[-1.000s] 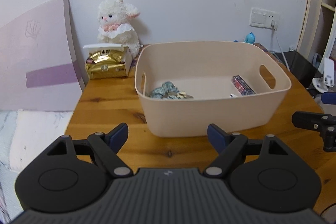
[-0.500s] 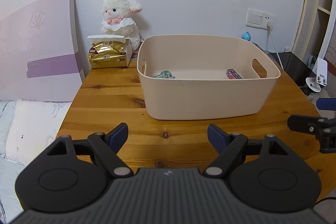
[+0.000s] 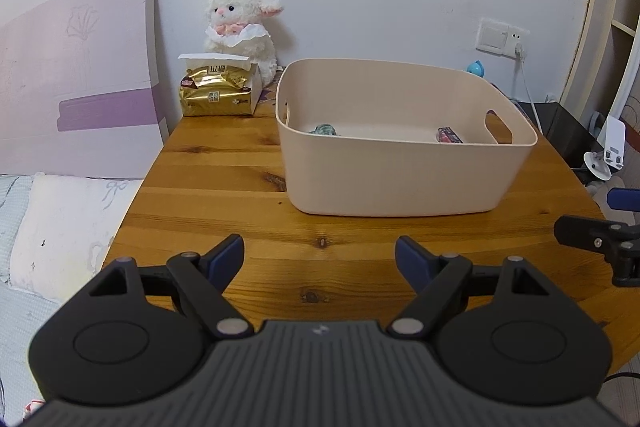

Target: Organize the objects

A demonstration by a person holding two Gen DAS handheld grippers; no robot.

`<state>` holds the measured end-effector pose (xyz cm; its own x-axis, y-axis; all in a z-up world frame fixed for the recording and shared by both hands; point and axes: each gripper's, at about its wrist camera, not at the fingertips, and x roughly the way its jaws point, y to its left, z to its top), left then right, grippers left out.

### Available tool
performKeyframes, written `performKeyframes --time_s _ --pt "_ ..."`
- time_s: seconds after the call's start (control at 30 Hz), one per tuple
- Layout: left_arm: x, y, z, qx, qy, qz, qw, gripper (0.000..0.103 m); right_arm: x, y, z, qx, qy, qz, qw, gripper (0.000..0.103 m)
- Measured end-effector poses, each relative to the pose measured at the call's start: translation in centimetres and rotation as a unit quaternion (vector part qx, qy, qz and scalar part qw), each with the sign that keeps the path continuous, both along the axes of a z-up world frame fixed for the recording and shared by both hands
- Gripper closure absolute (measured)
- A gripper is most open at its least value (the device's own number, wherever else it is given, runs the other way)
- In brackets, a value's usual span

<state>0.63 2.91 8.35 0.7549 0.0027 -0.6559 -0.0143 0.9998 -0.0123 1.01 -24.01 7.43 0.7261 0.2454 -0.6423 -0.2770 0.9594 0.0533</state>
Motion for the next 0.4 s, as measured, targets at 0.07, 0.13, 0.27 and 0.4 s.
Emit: performKeyframes --time_s 0.07,0.13,0.27,0.4 --pt "0.08 0.17 -0.16 -0.001 0.003 0.001 1.0000 0.019 0.08 0.07 -0.09 -0.001 0.002 -0.002 1.000 0.001" --pt "0.17 0.24 -0.29 0.000 0.004 0.001 1.0000 0.019 0.20 0.09 -0.17 -0.004 0.002 -0.003 1.000 0.001" --pt "0.33 0.50 -0.44 0.002 0.006 0.002 1.0000 0.019 0.40 0.45 -0.36 -0.005 0.005 -0.008 1.000 0.001" --pt "0.53 0.76 -0.53 0.003 0.005 0.004 1.0000 0.019 0.65 0.44 -0.52 -0.006 0.007 -0.010 1.000 0.001"
